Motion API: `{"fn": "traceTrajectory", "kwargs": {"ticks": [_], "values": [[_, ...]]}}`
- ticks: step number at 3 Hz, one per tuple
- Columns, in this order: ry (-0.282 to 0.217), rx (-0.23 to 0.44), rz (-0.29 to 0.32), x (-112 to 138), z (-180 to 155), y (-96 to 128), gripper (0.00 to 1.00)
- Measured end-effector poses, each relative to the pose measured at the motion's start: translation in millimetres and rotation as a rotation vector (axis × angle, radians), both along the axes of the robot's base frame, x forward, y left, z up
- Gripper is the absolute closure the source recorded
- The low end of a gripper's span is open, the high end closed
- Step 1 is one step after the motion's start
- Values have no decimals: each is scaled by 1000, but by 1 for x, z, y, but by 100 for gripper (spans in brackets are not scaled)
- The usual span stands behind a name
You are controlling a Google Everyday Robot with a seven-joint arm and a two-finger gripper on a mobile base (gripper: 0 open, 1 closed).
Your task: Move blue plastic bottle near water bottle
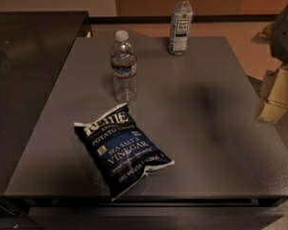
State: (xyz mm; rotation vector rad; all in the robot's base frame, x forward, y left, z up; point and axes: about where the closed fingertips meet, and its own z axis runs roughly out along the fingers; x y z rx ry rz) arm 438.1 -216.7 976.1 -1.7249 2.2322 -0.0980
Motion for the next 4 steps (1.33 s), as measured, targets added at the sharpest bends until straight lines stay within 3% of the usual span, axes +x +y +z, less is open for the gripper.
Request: {"fn": "traceTrajectory", "kwargs": {"ticks": [1, 2, 4], "values": [[0, 0, 0, 0, 0, 0, 0], [-11, 38, -40, 12, 3, 7, 0], [-100, 172, -175, 87, -6, 20, 0]]}}
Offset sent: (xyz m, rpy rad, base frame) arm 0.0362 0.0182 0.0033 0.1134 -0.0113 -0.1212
